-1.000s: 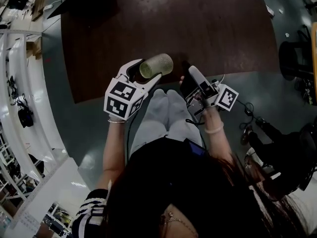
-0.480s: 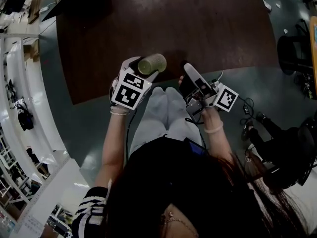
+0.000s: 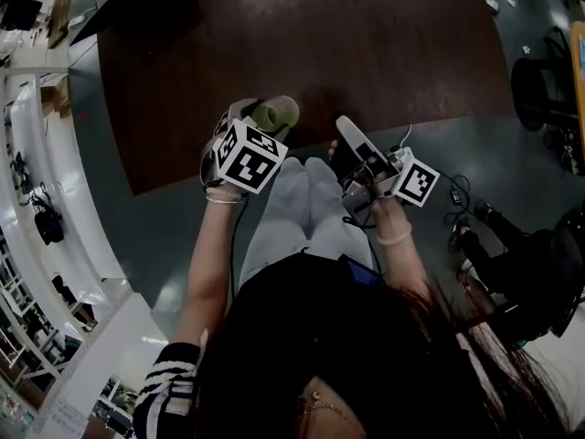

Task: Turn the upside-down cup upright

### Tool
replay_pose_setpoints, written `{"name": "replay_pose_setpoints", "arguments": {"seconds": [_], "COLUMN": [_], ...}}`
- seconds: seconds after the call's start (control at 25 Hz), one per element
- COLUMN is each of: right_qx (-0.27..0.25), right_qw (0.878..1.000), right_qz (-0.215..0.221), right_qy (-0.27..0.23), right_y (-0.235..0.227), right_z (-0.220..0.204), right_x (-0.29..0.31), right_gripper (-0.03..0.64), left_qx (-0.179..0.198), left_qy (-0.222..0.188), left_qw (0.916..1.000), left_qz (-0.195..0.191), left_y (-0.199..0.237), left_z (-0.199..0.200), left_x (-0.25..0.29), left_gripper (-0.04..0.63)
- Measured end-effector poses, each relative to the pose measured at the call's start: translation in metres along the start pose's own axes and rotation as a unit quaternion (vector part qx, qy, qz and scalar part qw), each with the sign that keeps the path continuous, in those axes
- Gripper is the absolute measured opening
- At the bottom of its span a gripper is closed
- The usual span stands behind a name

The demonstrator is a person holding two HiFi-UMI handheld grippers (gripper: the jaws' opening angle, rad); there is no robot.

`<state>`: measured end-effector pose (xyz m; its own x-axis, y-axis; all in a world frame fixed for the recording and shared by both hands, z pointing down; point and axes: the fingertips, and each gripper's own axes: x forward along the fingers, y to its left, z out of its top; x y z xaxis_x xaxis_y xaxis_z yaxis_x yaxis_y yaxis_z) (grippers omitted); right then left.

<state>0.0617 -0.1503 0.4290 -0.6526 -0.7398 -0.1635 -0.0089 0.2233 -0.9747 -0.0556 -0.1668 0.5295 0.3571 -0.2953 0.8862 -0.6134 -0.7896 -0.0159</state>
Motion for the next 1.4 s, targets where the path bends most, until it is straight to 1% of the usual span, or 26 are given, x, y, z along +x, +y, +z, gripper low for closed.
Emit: {"name": "replay_pose_setpoints", "arguments": {"seconds": [0.16,0.32,0.64,1.0,1.4], "right_qx": [0.001,0.002,0.010,0.019,0.019], "right_qw": [1.000,1.000,1.000,1.000,0.999], "right_qz": [0.003,0.003,0.012,0.024,0.032], "right_qy": [0.005,0.006,0.001,0.000,0.011], "right_y": [-0.001,0.000,0.001,0.001,0.006], "right_z": [-0.003,-0.007,-0.009,0.000,-0.009], "right_x": [0.002,0.004,0.004,0.003,0.010], "right_gripper": [0.067,0.050,0.041,0.040,0.040], "left_qx": [0.024,0.039,0.072,0.070,0.070], "left_qy": [0.020,0.039,0.065,0.052,0.028], "left_qw": [0.9994,0.9983,0.9951,0.9959,0.9966], "left_qz": [0.014,0.016,0.018,0.024,0.032], "left_y": [0.003,0.006,0.006,0.007,0.010], "left_z": [-0.003,-0.006,-0.007,0.001,0.004], "left_x": [0.005,0.008,0.015,0.021,0.013], "left_gripper": [0.305,0.305,0.305,0.304,0.305]}}
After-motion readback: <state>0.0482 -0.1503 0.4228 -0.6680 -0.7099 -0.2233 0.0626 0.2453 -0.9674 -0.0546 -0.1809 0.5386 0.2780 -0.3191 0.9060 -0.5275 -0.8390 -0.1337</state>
